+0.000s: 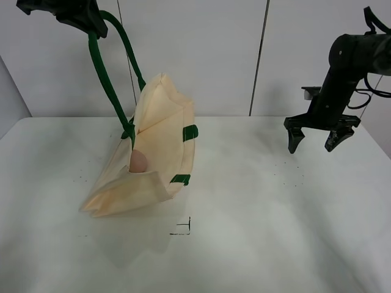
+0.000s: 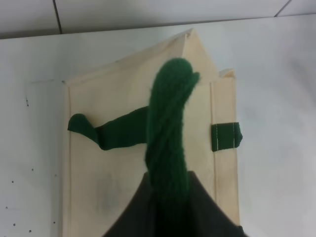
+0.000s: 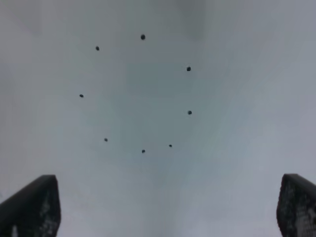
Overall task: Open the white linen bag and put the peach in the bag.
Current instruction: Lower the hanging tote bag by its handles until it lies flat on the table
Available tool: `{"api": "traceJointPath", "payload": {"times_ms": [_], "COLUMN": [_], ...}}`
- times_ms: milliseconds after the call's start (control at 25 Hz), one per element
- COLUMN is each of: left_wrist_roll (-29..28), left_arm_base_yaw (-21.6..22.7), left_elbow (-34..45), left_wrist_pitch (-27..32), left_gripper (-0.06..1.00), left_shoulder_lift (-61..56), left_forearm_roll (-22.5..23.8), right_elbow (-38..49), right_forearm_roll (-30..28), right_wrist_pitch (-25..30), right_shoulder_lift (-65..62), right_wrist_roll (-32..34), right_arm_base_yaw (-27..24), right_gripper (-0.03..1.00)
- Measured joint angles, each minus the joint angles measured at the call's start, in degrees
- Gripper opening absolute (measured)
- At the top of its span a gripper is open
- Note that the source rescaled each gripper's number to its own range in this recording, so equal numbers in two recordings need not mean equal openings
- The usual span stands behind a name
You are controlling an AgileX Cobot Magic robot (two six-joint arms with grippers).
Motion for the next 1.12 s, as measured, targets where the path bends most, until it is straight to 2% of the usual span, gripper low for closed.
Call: {"api": "traceJointPath", "payload": {"times_ms": [200,400,920,1120], "left_wrist_roll": [0.0,0.0,0.0,0.0], "left_arm_base_yaw": [0.0,0.0,0.0,0.0], "left_elbow": [0.0,0.0,0.0,0.0], "left_wrist_pitch": [0.0,0.0,0.0,0.0], "left_gripper": [0.0,0.0,0.0,0.0], "left_shoulder_lift": [0.0,0.0,0.0,0.0], "left_forearm_roll": [0.0,0.0,0.0,0.0], "right_elbow": [4.42,15.47,52.57,63.98], "right_forearm_roll": [0.01,0.28,0.39,0.39], "right_wrist_pitch": [0.06,0.01,0.18,-5.56], "right_shoulder_lift": [-5.6,-17.61,-69.4,-91.72], "right_wrist_roll": [-0.53,-0.55,-1.11,-2.21], "right_arm_base_yaw": [0.0,0.0,0.0,0.0], "right_gripper": [0.97,0.97,0.97,0.97]}}
